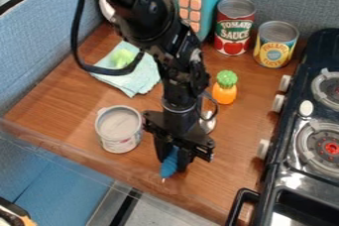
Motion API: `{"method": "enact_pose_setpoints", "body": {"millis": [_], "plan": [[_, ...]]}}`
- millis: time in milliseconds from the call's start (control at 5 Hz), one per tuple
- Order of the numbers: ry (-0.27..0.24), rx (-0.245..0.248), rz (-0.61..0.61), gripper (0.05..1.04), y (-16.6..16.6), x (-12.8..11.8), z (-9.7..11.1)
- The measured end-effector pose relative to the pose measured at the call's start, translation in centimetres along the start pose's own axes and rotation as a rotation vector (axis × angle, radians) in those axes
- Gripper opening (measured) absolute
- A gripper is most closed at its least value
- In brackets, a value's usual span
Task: Move the spoon to the lower right of the table
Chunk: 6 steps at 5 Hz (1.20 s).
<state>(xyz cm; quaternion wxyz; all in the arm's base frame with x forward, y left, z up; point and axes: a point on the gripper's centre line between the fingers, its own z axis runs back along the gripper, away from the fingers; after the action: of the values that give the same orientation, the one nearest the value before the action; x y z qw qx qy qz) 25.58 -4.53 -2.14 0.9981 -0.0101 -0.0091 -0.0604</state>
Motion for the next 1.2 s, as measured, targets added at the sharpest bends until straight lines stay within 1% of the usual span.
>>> {"method": "enact_pose_setpoints", "body": {"millis": [200,400,600,800,1000,1200], "plan": [[0.006,0.01,-0.021,0.426,-1.0,0.2,0.3],[-0.042,-0.016,0.003,0.426,-1.7,1.4,3.5],[-0.032,-0.04,0.003,0.426,-2.0,1.7,4.1],[0.022,-0.033,0.012,0.426,-1.7,1.2,2.1],[0.066,-0.009,0.019,0.426,-1.2,0.2,-0.5],[0.057,0.005,0.018,0.505,-1.2,0.1,-0.8]]}}
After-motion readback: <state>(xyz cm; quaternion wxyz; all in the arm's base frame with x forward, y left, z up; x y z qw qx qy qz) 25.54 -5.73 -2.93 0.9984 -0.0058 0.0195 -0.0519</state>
